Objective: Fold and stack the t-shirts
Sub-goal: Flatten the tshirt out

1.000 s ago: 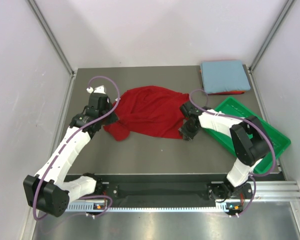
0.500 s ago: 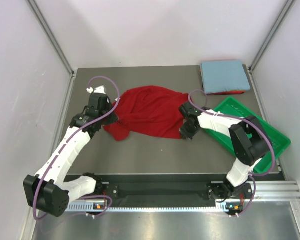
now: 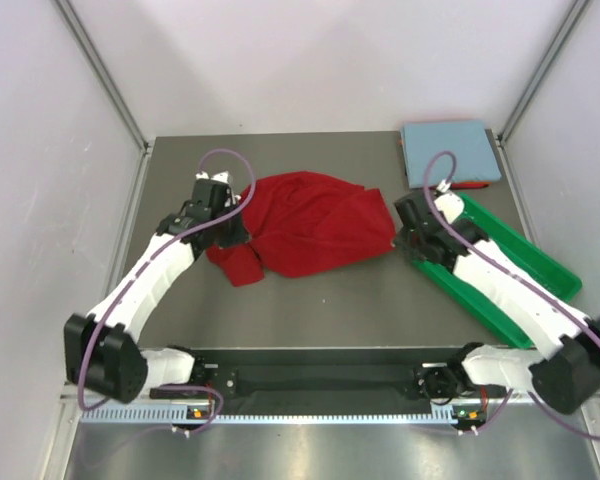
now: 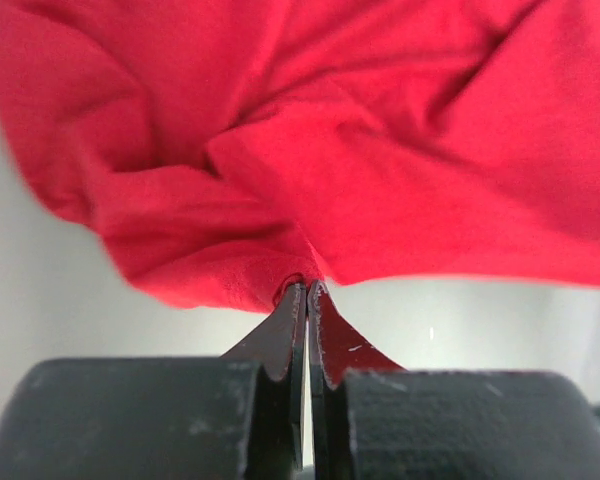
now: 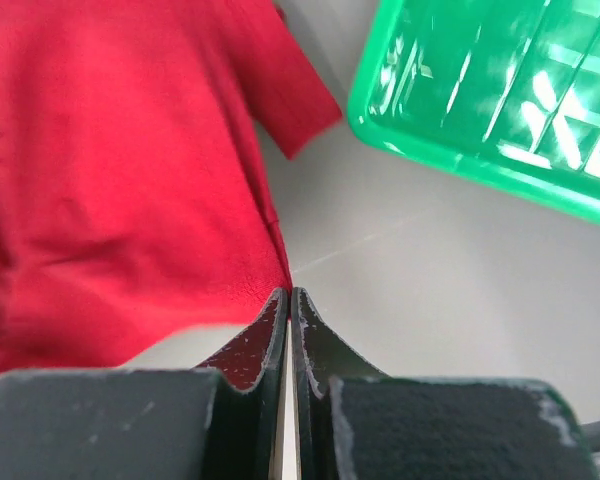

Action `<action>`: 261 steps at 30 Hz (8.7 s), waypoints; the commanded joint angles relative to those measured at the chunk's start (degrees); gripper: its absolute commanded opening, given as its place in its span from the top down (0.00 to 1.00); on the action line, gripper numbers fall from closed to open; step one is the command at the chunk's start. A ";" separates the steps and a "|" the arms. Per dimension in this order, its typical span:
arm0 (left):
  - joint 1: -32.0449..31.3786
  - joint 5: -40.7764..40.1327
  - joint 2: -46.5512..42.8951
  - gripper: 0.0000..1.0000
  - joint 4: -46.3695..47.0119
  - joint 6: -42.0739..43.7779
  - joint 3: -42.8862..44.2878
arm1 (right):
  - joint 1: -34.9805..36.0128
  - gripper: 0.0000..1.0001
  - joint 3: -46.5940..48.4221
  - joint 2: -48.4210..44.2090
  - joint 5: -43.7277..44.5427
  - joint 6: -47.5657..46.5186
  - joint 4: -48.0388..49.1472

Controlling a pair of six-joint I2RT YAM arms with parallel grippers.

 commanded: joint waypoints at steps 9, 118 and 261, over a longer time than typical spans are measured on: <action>-5.20 17.35 14.89 0.84 1.78 5.19 3.27 | 0.01 1.00 1.91 -13.25 10.17 -8.49 -5.11; 12.55 12.95 12.53 0.48 8.96 0.02 -6.48 | -9.22 1.00 1.39 -18.70 8.94 -21.41 -1.59; 14.57 0.23 13.23 0.66 8.99 -4.47 -15.81 | -9.31 1.00 -5.03 -20.37 -2.92 -24.93 6.76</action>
